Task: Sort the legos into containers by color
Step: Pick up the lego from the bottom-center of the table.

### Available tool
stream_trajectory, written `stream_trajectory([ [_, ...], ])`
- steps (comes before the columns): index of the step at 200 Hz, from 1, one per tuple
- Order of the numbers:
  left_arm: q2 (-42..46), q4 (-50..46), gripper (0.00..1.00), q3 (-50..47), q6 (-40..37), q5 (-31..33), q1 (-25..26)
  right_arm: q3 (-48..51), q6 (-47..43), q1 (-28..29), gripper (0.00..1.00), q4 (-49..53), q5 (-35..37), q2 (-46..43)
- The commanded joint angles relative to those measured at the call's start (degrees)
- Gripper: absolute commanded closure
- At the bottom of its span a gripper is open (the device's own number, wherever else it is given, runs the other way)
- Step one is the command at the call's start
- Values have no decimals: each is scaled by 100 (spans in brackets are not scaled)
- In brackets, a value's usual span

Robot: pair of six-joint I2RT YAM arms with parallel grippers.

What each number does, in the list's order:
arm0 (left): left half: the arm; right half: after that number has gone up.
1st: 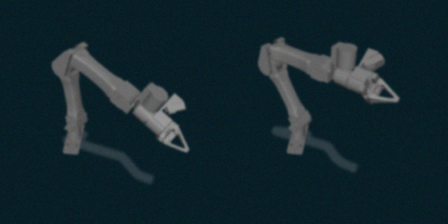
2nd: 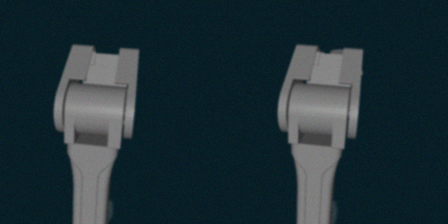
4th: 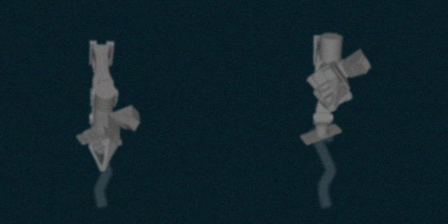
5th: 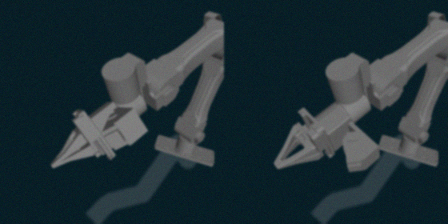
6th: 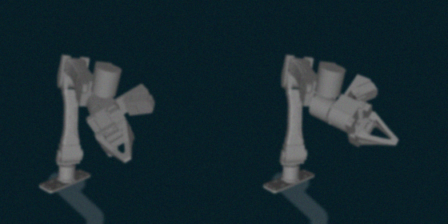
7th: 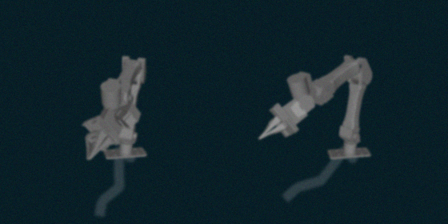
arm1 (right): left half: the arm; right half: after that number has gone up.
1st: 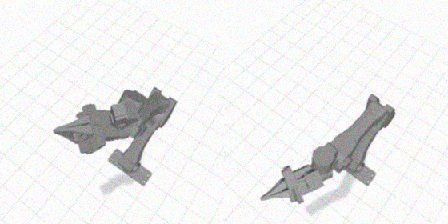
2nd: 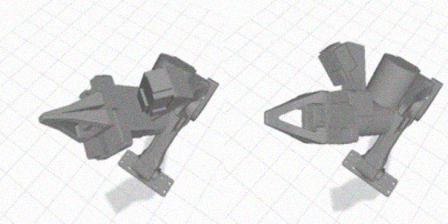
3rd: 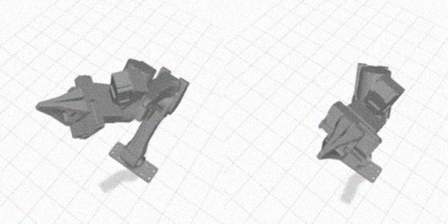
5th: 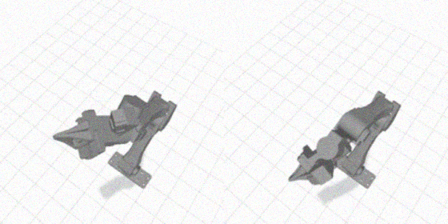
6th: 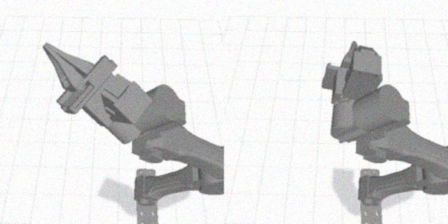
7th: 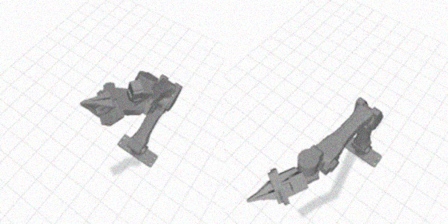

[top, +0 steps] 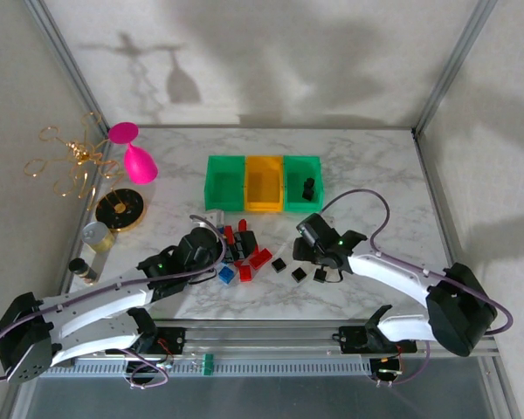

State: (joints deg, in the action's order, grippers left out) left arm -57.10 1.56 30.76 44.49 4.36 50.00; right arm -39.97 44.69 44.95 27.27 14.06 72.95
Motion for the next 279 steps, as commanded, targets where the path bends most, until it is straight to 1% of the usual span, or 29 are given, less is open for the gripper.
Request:
stream_trajectory([
  [1, 137, -139, 0, -128, 165, 223, 90, 279, 533, 120, 23, 106, 3, -139],
  [11, 140, -131, 0, -157, 201, 236, 111, 354, 648, 201, 23, 120, -34, -140],
  [28, 137, -104, 0, -167, 223, 241, 141, 475, 950, 371, 24, 299, 196, -191],
  [79, -57, -120, 0, -76, 192, 232, 185, 837, 1358, 390, 35, 323, 414, -374],
  [99, -115, -134, 1, -20, 179, 225, 194, 859, 1338, 396, 37, 271, 387, -325],
  [119, -152, -94, 1, -4, 157, 241, 200, 875, 1346, 396, 42, 290, 444, -231],
  [137, -187, -136, 0, 42, 152, 251, 203, 910, 1339, 400, 47, 222, 358, -178],
  [183, -222, -189, 1, 105, 130, 311, 212, 975, 1312, 398, 57, 69, 348, -121],
  [201, -206, -166, 0, 127, 131, 320, 208, 938, 1285, 397, 65, 47, 369, -77],
  [211, -196, -168, 0, 121, 132, 333, 210, 951, 1259, 401, 67, 3, 385, -92],
  [248, -129, -192, 0, 135, 151, 399, 211, 726, 1096, 401, 73, 64, 489, -205],
  [279, -25, -292, 0, 228, 124, 520, 191, 263, 727, 310, 73, 188, 718, -238],
])
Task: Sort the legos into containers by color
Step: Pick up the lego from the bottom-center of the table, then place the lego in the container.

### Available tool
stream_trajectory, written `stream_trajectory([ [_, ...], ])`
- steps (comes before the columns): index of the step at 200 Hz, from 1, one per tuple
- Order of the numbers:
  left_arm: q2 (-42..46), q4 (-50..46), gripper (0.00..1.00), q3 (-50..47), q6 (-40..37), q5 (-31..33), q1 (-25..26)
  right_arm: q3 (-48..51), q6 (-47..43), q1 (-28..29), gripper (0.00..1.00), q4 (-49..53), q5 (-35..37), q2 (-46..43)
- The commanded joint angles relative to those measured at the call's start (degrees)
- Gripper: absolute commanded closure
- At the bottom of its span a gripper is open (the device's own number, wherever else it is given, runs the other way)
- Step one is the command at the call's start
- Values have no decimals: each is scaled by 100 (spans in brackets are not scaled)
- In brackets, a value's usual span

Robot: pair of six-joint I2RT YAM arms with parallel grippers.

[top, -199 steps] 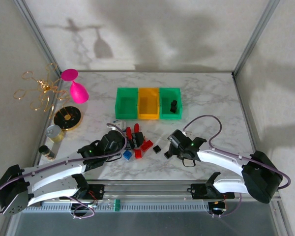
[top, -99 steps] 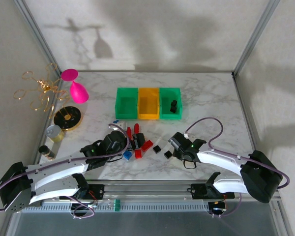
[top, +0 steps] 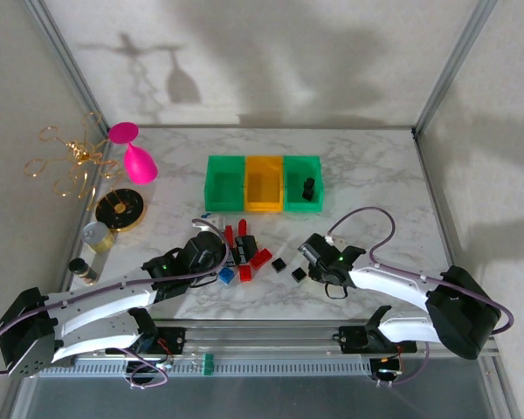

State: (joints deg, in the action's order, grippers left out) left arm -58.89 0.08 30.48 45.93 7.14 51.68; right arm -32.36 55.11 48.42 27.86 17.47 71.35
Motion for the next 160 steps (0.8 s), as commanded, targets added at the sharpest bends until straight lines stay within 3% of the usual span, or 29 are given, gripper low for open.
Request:
stream_trajectory([
  [1, 157, -150, 0, 261, -17, 252, 24, -525, -334, -45, 73, 135, 392, -74],
  [69, 307, -542, 0, 666, -290, 604, -295, -2046, -2014, -1119, 71, -394, 606, 659],
  [160, 122, -336, 0, 923, -532, 289, -1208, -4511, -3269, -1883, 70, -1294, 248, 3402],
])
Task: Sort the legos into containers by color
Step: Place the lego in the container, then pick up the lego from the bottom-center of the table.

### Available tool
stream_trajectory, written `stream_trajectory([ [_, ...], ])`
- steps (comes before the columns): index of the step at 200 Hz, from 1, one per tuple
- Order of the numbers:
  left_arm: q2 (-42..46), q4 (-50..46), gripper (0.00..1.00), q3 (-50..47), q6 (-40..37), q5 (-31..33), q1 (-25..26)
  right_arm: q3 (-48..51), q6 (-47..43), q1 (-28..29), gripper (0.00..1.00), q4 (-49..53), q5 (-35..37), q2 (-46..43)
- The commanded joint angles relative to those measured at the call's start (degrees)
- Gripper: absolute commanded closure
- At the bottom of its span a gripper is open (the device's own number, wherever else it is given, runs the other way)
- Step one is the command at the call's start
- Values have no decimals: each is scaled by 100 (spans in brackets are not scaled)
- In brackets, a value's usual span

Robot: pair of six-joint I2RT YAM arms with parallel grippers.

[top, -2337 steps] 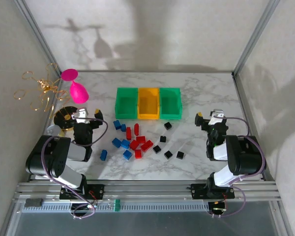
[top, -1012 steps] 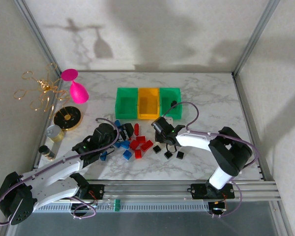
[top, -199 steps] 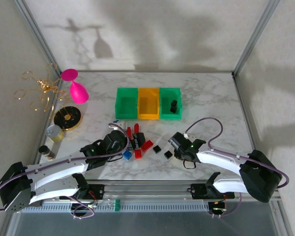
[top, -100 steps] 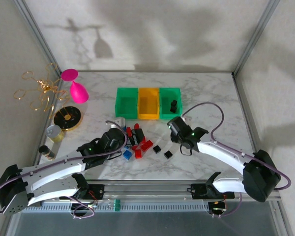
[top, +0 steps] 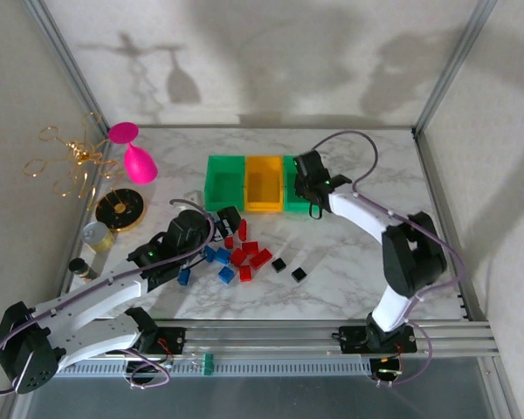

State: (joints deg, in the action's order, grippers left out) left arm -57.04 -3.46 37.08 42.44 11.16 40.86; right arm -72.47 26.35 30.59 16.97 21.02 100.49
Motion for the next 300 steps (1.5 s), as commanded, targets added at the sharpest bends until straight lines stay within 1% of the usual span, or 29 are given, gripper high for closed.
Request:
stream_trajectory([
  [1, -72, 20, 0, 268, -187, -114, -133, -520, -393, -102, 70, -208, -115, 511],
  [20, -130, 20, 0, 308, -203, -132, -211, -842, -442, -151, 67, -215, -122, 901],
  [43, -133, 64, 0, 291, -200, -206, -254, -1021, -515, -179, 59, -223, -144, 1030],
  [54, -137, 59, 0, 287, -202, -228, -256, -999, -538, -176, 53, -257, -120, 959],
  [64, -125, 35, 0, 291, -208, -252, -259, -960, -533, -182, 49, -247, -117, 852],
  [90, -76, 65, 0, 240, -192, -364, -263, -724, -590, -182, 46, -318, -169, 462],
  [110, -47, -14, 0, 247, -159, -438, -254, -497, -574, -159, 46, -231, -289, 101],
  [151, 160, -129, 0, 72, -85, -564, -159, 611, -298, -2, 40, -72, -705, -944],
  [162, 220, -221, 1, 24, -54, -579, -110, 956, -221, 98, 39, 35, -782, -1219],
  [213, 466, -446, 0, -268, 174, -598, 233, 1986, 185, 713, 34, 575, -845, -2085],
  [228, 533, -443, 0, -376, 278, -599, 340, 2270, 324, 895, 33, 683, -906, -2236],
  [235, 574, -431, 0, -432, 322, -582, 391, 2386, 393, 1113, 32, 745, -891, -2298],
  [261, 728, -414, 0, -671, 595, -520, 522, 2799, 668, 1449, 30, 868, -952, -2537],
  [300, 1052, -393, 0, -991, 963, -258, 717, 3314, 1184, 1940, 26, 834, -1112, -2787],
])
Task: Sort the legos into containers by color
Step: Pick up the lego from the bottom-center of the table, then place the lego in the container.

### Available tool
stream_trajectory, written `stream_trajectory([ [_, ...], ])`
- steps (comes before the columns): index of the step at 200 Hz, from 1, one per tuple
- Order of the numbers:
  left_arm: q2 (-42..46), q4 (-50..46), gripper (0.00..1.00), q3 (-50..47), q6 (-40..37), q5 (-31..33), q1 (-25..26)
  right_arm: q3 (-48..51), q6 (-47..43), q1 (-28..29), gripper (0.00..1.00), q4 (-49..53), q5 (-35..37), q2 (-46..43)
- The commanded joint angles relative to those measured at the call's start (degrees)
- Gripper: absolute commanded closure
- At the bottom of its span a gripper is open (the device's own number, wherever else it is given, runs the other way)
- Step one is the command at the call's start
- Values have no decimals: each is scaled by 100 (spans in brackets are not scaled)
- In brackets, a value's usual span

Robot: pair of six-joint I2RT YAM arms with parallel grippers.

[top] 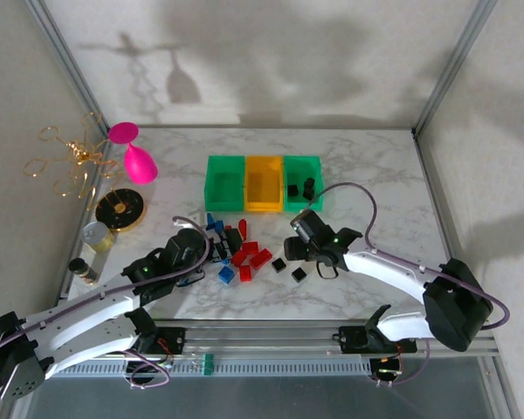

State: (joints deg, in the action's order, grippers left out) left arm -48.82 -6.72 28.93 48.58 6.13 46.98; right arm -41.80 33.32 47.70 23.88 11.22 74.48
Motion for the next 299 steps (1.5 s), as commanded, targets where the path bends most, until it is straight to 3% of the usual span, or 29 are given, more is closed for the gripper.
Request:
stream_trajectory([
  [1, 240, -67, 0, -176, 360, 251, 112, 254, 502, 234, 26, 139, -135, -187],
  [61, 478, -126, 0, -360, 510, 467, 189, 436, 751, 889, 24, -109, -186, 89],
  [117, 399, -112, 0, -353, 456, 499, 197, 392, 848, 1143, 31, -151, 14, 464],
  [153, 417, -172, 0, -309, 443, 539, 193, 278, 838, 1144, 38, 62, 274, 660],
  [235, 426, -213, 0, -261, 412, 583, 197, 110, 879, 1135, 67, 186, 380, 574],
  [299, 435, -189, 0, -96, 314, 702, 189, -553, 578, 767, 68, 525, 593, 132],
])
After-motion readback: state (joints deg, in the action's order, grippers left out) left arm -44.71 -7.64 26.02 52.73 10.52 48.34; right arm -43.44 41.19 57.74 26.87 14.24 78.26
